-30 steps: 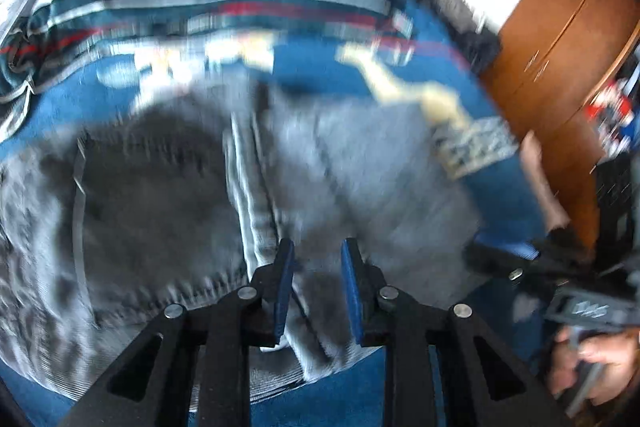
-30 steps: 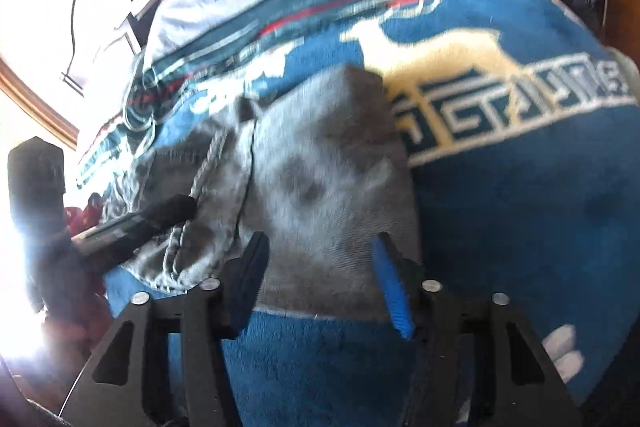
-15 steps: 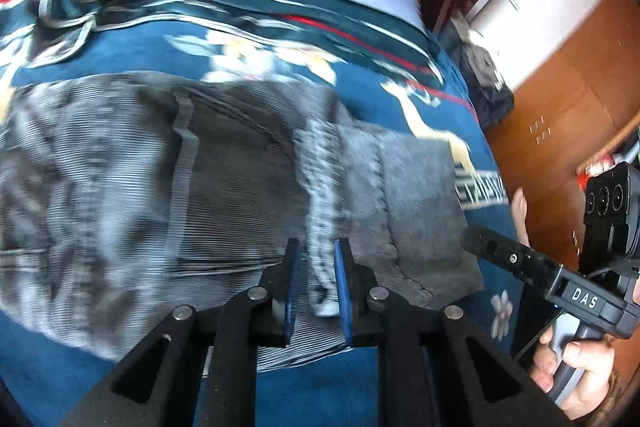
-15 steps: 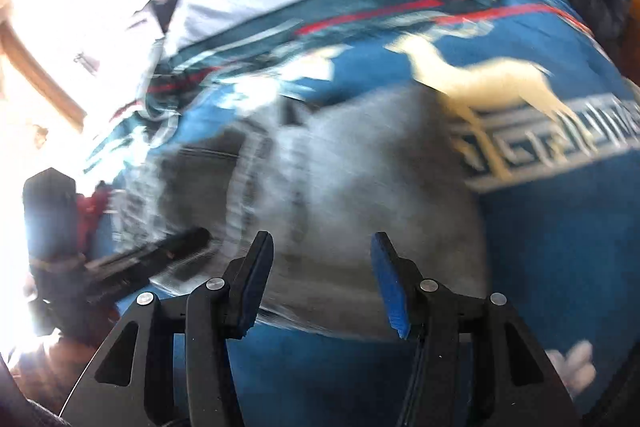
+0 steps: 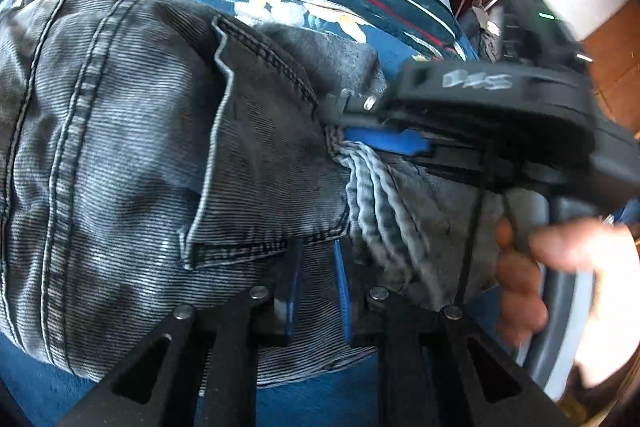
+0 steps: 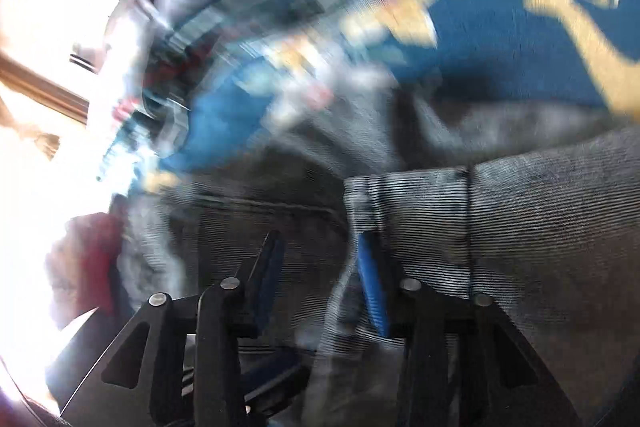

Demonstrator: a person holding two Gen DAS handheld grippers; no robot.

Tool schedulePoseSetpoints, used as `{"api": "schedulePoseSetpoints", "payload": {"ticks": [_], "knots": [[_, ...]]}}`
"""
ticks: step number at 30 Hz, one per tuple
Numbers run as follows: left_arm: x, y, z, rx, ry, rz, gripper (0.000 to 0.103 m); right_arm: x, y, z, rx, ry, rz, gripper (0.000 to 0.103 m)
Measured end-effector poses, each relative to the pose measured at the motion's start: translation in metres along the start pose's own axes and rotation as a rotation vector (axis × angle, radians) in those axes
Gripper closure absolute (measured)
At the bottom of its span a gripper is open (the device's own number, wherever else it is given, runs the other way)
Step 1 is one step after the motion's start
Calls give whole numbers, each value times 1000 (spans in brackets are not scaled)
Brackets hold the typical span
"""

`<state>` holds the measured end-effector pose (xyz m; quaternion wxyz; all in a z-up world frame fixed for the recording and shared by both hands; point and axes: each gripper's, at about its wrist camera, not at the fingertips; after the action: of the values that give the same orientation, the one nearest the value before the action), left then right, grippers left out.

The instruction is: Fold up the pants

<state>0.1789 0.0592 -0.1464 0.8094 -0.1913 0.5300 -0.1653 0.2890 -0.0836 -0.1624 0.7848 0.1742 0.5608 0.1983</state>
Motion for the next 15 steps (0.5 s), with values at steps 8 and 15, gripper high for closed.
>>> {"api": "schedulePoseSetpoints", "payload": {"ticks": [8, 15], "knots": [[-22, -10, 9, 43, 1, 11, 84, -14, -9, 1, 14, -28, 81, 62], [-111, 23, 48, -3, -171, 71, 16, -51, 51, -33, -211, -113, 66, 44]]}}
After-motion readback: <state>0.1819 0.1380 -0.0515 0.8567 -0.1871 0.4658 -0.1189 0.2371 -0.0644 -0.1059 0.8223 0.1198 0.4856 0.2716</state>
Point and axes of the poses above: each gripper's, at about its wrist camera, not at the fingertips, and x roughly the way its jaws point, y to its left, z to its top, and after that the axes turned 4 degrees about -x, right-handed
